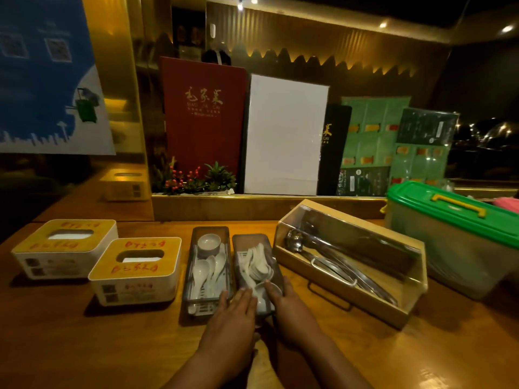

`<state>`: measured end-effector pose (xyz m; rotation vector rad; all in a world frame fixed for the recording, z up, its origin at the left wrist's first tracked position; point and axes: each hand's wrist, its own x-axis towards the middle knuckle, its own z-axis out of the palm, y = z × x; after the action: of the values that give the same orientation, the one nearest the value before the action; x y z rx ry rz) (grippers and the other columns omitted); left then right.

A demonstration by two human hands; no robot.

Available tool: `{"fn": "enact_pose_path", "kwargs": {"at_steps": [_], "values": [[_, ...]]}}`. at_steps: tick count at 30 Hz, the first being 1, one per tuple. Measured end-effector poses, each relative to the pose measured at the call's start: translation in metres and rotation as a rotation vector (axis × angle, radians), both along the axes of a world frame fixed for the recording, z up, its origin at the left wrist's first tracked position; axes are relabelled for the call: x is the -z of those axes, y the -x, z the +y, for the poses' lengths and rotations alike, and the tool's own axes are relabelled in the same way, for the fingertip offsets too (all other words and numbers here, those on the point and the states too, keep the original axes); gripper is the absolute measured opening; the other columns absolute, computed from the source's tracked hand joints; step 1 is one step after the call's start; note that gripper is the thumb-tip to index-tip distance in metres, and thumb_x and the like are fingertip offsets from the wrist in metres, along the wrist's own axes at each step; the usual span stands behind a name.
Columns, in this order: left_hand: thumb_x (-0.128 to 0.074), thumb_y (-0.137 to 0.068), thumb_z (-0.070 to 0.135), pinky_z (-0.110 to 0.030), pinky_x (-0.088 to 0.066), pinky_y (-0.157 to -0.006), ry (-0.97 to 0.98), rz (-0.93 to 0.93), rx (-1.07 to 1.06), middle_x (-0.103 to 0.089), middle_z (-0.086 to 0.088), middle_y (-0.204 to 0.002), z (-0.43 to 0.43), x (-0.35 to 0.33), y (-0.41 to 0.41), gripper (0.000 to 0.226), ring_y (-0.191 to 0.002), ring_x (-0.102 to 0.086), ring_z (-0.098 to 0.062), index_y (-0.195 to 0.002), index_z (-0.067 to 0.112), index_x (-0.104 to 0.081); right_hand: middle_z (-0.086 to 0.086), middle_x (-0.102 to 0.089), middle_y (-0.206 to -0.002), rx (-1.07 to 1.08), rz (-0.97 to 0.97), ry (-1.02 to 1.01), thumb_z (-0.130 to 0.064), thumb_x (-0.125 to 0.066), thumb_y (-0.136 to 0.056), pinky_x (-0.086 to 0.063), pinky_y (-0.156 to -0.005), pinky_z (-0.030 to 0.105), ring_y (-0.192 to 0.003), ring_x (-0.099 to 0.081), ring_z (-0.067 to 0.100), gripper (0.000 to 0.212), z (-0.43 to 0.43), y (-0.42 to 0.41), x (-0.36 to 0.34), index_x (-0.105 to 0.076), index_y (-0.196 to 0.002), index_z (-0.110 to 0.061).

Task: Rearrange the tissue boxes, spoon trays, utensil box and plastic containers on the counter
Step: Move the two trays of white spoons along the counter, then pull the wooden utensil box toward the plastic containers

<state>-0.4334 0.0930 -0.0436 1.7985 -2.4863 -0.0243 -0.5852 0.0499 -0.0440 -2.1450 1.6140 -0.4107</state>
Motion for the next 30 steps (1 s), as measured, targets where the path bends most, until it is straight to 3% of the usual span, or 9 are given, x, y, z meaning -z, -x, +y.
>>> {"fn": "enact_pose_path", "kwargs": {"at_steps": [2, 5, 7, 10, 11, 14, 17, 23, 30], "values": [[-0.053, -0.097, 0.039, -0.049, 0.017, -0.117, 0.0, -0.123, -0.019, -0.003, -0.016, -0.167, -0.006, -0.005, 0.004, 0.085, -0.154, 0.003, -0.027, -0.157, 0.005, -0.004, 0.01, -0.022, -0.16, -0.068, 0.074, 0.054, -0.057, -0.052, -0.086, -0.043, -0.104, 0.047, -0.134, -0.042, 0.033, 0.065, -0.012, 0.001, 0.01, -0.01, -0.133, -0.073], [-0.057, -0.091, 0.037, -0.05, 0.016, -0.119, 0.009, -0.21, -0.046, -0.015, -0.02, -0.165, -0.013, -0.011, 0.013, 0.086, -0.154, -0.007, -0.03, -0.155, 0.0, -0.013, 0.016, -0.009, -0.161, -0.045, 0.141, 0.086, -0.051, -0.059, -0.084, -0.048, -0.099, 0.044, -0.132, -0.043, 0.035, 0.078, -0.026, 0.002, 0.018, -0.016, -0.148, -0.04], [-0.057, -0.087, 0.041, -0.051, 0.013, -0.121, -0.018, -0.187, -0.076, -0.027, -0.017, -0.162, -0.02, -0.009, 0.012, 0.083, -0.152, -0.016, -0.027, -0.155, 0.007, -0.025, 0.013, -0.006, -0.162, -0.057, 0.155, 0.067, -0.052, -0.06, -0.084, -0.048, -0.098, 0.043, -0.131, -0.043, 0.035, 0.08, -0.026, 0.002, 0.009, -0.016, -0.149, -0.039], [-0.058, -0.077, 0.049, -0.044, 0.013, -0.119, -0.037, -0.011, -0.159, -0.051, 0.0, -0.145, -0.028, -0.022, 0.025, 0.069, -0.14, -0.038, -0.02, -0.142, 0.027, -0.049, 0.005, -0.006, -0.164, -0.147, 0.157, 0.054, -0.056, -0.064, -0.082, -0.042, -0.105, 0.042, -0.139, -0.034, 0.032, 0.089, -0.021, 0.041, -0.008, -0.011, -0.151, -0.042], [-0.06, -0.078, 0.046, -0.041, 0.002, -0.12, -0.045, 0.082, -0.211, -0.053, 0.003, -0.14, -0.031, -0.03, 0.032, 0.064, -0.136, -0.042, -0.02, -0.139, 0.028, -0.051, 0.001, -0.009, -0.163, -0.132, 0.136, 0.116, -0.057, -0.064, -0.081, -0.038, -0.108, 0.042, -0.142, -0.029, 0.028, 0.088, -0.017, 0.063, -0.017, -0.012, -0.151, -0.043], [-0.064, -0.081, 0.039, -0.038, -0.046, -0.101, 0.02, 0.425, -0.33, -0.057, 0.001, -0.134, -0.056, -0.059, 0.06, 0.061, -0.121, -0.055, -0.023, -0.138, 0.023, -0.051, -0.002, -0.035, -0.153, 0.141, -0.002, 0.467, -0.048, -0.069, -0.081, -0.039, -0.108, 0.045, -0.138, -0.033, 0.021, 0.068, -0.008, 0.153, -0.04, -0.04, -0.143, -0.043], [-0.062, -0.08, 0.05, -0.037, -0.048, -0.089, 0.145, 0.639, -0.369, -0.065, -0.012, -0.128, -0.108, -0.071, 0.087, 0.062, -0.116, -0.061, -0.033, -0.13, 0.012, -0.06, 0.011, -0.045, -0.136, 0.476, -0.07, 0.646, -0.037, -0.079, -0.075, -0.05, -0.091, 0.052, -0.122, -0.044, 0.03, 0.062, -0.018, 0.24, -0.039, -0.057, -0.131, -0.026], [-0.066, -0.091, 0.044, -0.049, -0.045, -0.103, 0.077, 0.944, -0.536, -0.043, -0.015, -0.153, -0.182, -0.067, 0.135, 0.074, -0.134, -0.047, -0.036, -0.153, 0.019, -0.034, 0.007, -0.044, -0.131, 0.465, -0.396, 0.323, -0.072, -0.06, -0.068, -0.049, -0.091, 0.044, -0.116, -0.049, 0.025, 0.078, -0.033, 0.303, -0.01, -0.048, -0.133, -0.029], [-0.074, -0.08, 0.052, -0.045, -0.055, -0.085, 0.1, 0.903, -0.624, -0.061, -0.009, -0.131, -0.185, -0.048, 0.152, 0.069, -0.107, -0.061, -0.026, -0.138, 0.024, -0.051, -0.002, -0.055, -0.138, 0.349, -0.529, 0.183, -0.061, -0.063, -0.075, -0.052, -0.094, 0.045, -0.119, -0.055, 0.017, 0.071, -0.063, 0.35, -0.006, -0.047, -0.139, -0.037]]}}
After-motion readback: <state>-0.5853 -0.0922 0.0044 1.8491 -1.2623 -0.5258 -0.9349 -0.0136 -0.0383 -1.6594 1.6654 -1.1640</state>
